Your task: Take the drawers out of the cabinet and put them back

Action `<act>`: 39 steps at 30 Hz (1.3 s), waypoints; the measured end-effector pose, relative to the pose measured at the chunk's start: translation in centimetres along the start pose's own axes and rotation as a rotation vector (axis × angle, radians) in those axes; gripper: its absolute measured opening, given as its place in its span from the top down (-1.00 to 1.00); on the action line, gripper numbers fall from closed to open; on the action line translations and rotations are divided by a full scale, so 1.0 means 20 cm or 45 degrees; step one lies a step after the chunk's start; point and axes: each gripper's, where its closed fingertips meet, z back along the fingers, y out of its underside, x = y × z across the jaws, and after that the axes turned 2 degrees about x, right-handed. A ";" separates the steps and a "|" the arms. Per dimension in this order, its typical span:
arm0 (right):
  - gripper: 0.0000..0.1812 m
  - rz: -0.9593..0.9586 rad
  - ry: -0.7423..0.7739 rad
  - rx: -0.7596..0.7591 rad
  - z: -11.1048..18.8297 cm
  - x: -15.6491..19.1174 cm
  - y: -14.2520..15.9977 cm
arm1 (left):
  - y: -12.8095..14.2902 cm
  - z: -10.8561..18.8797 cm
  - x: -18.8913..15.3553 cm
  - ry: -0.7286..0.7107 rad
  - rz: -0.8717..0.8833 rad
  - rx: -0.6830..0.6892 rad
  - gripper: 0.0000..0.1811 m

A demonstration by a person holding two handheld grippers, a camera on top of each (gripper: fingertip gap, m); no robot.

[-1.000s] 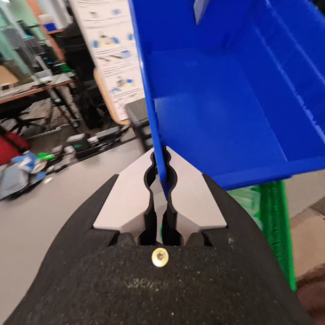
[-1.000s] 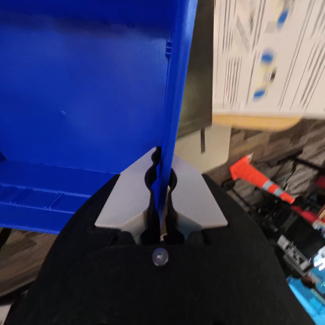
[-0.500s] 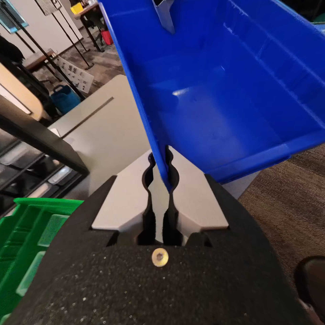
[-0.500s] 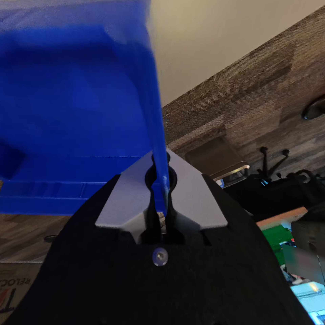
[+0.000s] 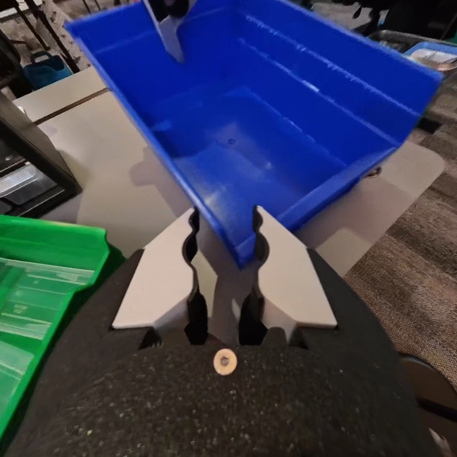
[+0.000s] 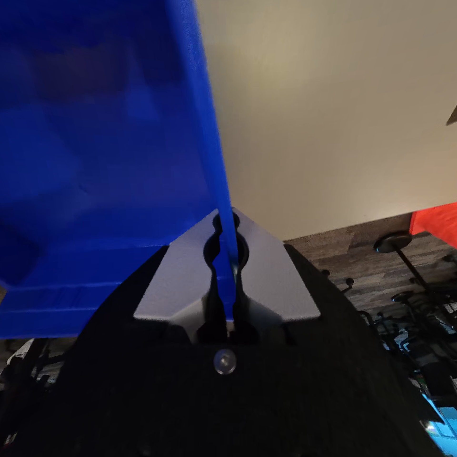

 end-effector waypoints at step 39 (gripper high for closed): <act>0.70 -0.662 -0.128 -1.168 0.86 0.23 -0.72 | 0.81 0.97 1.56 0.242 0.156 0.198 0.53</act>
